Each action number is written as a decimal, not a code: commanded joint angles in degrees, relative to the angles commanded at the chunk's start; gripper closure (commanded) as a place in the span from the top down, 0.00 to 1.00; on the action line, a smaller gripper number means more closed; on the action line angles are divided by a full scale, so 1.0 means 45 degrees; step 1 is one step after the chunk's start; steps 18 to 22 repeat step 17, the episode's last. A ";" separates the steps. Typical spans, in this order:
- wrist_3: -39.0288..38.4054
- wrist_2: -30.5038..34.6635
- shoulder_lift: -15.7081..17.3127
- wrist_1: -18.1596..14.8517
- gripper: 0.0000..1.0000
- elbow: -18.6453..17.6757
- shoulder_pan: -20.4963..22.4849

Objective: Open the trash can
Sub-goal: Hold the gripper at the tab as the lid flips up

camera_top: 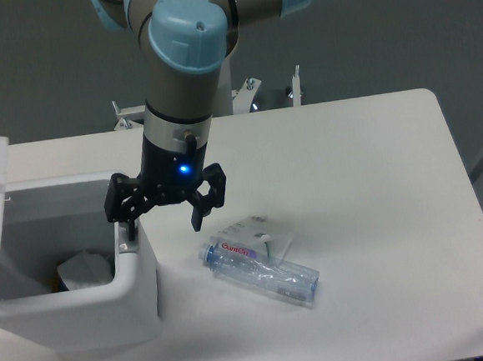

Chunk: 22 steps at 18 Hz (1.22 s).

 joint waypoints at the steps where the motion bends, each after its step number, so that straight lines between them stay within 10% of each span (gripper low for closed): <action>1: 0.0019 0.0000 0.0019 0.0214 1.00 0.0175 0.0000; 10: 0.3662 0.0799 0.0623 0.0803 1.00 0.1427 0.2088; 16: 0.8686 0.2886 0.1795 -0.0662 1.00 -0.0230 0.2598; 22: 0.9039 0.3355 0.1893 -0.0740 1.00 -0.0368 0.2617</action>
